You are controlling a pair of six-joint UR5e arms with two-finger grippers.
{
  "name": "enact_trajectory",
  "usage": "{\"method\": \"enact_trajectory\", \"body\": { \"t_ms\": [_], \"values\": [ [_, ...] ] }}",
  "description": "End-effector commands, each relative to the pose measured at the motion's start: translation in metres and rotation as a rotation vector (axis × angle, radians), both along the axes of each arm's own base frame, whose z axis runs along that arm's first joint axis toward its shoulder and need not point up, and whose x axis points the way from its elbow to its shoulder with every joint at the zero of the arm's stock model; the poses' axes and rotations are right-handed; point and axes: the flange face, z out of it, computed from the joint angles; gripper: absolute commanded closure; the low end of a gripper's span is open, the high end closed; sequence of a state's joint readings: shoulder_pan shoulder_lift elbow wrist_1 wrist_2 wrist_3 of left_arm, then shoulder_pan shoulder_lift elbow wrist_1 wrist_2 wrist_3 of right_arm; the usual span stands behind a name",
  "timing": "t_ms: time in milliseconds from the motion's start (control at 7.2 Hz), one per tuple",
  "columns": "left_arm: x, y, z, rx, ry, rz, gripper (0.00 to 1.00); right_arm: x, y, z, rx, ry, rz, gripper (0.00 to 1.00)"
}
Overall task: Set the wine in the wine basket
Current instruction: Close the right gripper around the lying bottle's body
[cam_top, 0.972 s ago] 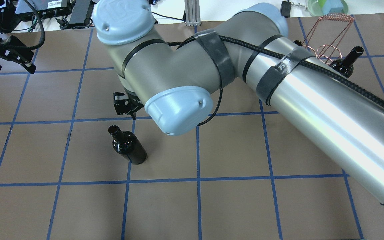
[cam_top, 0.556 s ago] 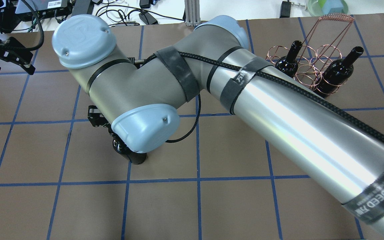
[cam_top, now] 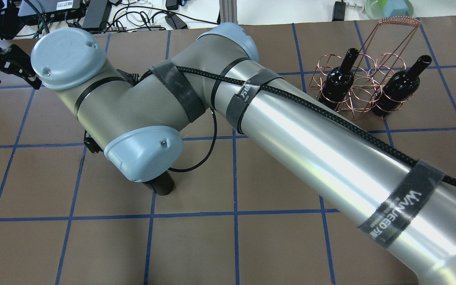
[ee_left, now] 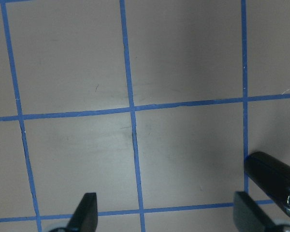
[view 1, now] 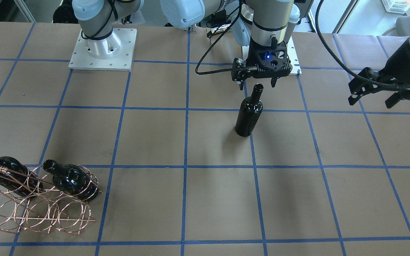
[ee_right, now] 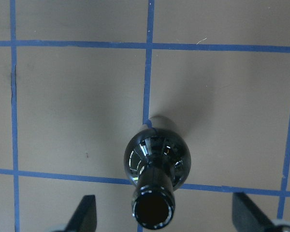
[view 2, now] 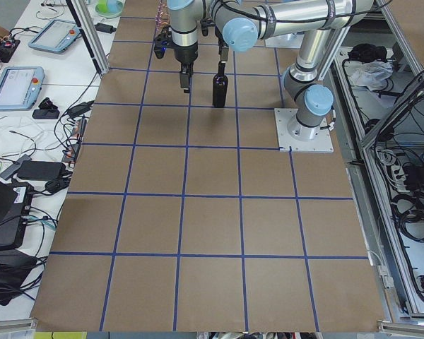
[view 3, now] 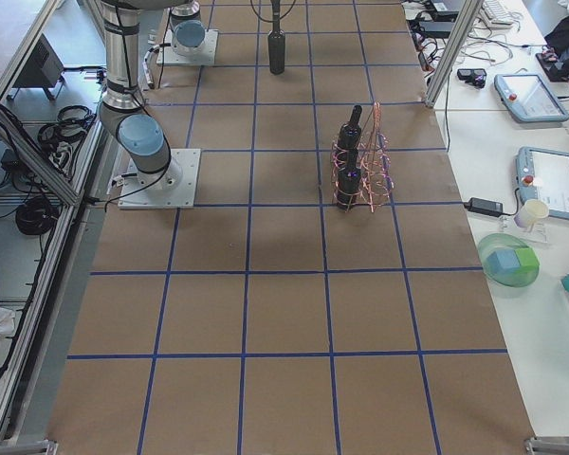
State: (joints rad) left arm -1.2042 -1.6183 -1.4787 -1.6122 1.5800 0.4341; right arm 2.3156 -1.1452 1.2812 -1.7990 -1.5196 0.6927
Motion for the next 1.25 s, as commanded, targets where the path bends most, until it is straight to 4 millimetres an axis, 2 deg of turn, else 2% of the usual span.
{"method": "enact_trajectory", "body": {
  "t_ms": [0, 278, 833, 1111],
  "values": [
    [0.000, 0.000, 0.000, -0.001, 0.001, 0.000, 0.00, 0.009, -0.010, -0.018, -0.016, -0.001, 0.008, 0.01],
    [0.000, 0.000, -0.001, 0.002, 0.004, 0.000, 0.00, 0.012, -0.018, -0.032, -0.022, 0.027, 0.037, 0.08],
    [0.000, 0.001, -0.005, 0.009, 0.003, 0.000, 0.00, 0.010, -0.022, -0.037, -0.022, 0.037, 0.064, 0.34],
    [0.000, 0.001, -0.005, 0.009, 0.003, 0.000, 0.00, 0.010, -0.021, -0.036, -0.022, 0.037, 0.064, 0.36]
  ]
}}
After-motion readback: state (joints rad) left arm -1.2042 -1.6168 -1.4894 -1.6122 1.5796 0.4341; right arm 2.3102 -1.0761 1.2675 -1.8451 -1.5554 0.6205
